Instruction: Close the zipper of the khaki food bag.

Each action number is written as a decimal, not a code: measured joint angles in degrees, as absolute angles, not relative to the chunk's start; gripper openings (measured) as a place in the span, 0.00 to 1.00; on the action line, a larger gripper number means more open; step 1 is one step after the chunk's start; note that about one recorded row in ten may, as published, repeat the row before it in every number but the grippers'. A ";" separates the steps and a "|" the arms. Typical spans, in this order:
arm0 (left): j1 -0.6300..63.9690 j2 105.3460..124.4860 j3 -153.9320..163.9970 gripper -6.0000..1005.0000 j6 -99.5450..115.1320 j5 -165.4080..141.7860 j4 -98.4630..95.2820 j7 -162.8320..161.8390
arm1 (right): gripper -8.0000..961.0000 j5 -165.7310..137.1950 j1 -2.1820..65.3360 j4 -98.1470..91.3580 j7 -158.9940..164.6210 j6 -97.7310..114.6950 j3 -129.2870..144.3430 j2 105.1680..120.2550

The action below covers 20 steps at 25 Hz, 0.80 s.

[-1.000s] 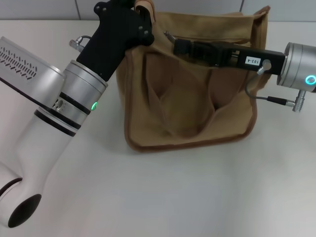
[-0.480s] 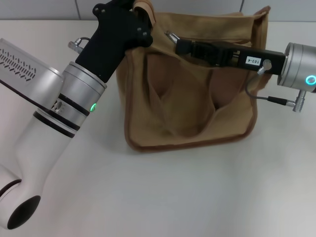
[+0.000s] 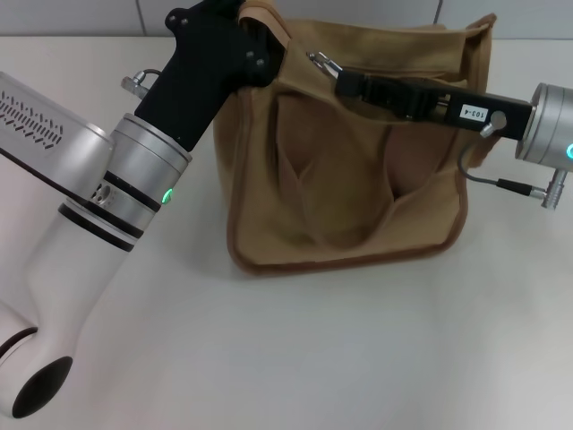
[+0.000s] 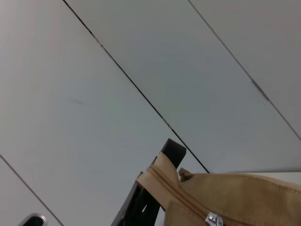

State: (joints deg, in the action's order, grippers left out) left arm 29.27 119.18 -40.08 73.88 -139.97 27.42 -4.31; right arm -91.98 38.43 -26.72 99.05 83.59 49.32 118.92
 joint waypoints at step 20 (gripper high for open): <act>29.00 119.18 -40.26 0.04 73.83 -139.87 27.51 -4.31 | 0.01 -91.95 36.28 -26.94 99.64 83.95 49.21 117.77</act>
State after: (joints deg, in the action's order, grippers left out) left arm 29.00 119.18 -40.26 73.83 -139.87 27.51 -4.31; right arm -91.95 36.28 -26.94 99.64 83.95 49.21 117.77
